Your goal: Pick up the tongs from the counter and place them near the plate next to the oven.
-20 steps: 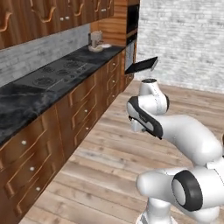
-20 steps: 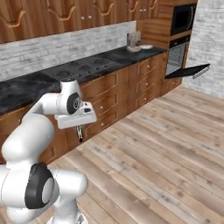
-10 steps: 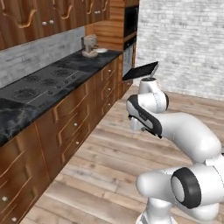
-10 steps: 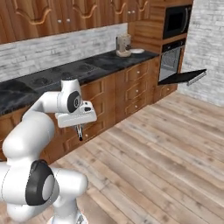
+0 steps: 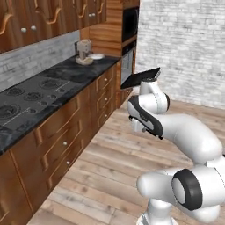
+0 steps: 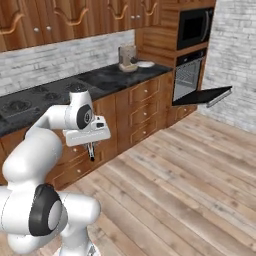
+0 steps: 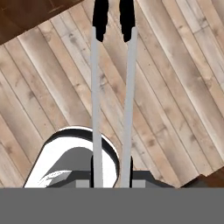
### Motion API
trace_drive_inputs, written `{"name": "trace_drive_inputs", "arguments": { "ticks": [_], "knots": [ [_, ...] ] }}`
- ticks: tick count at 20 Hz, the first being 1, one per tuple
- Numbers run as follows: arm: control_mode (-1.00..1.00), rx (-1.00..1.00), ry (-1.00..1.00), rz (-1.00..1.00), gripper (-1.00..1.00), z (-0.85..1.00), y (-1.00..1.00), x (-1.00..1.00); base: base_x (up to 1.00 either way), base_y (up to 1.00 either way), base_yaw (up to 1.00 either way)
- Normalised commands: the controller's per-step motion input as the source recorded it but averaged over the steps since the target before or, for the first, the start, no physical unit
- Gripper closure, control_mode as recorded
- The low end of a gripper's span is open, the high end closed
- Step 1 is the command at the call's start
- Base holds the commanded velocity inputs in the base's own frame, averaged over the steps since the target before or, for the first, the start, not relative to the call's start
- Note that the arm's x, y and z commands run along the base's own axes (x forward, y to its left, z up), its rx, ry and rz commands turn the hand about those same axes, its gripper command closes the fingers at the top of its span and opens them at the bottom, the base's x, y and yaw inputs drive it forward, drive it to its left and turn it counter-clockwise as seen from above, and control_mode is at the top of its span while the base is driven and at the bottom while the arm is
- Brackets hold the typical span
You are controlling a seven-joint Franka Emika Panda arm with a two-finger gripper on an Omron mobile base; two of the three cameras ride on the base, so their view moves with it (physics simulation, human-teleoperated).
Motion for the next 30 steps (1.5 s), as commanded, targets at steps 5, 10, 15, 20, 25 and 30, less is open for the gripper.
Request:
{"name": "trace_drive_inputs", "arguments": {
  "ticks": [5,10,15,20,25,30],
  "knots": [
    [1.00,0.00,0.00,0.00,1.00,0.00,0.00,0.00,0.94,-0.06,0.01],
    [1.00,0.00,0.00,0.00,1.00,0.00,0.00,0.00,0.94,0.00,0.00],
    [1.00,0.00,0.00,0.00,1.00,0.00,0.00,0.00,0.94,0.00,0.00],
    [1.00,0.00,0.00,0.00,1.00,0.00,0.00,0.00,0.94,0.00,0.00],
    [1.00,0.00,0.00,0.00,1.00,0.00,0.00,0.00,0.94,0.00,0.00],
    [1.00,0.00,0.00,0.00,1.00,0.00,0.00,0.00,0.94,0.00,0.00]
  ]
}}
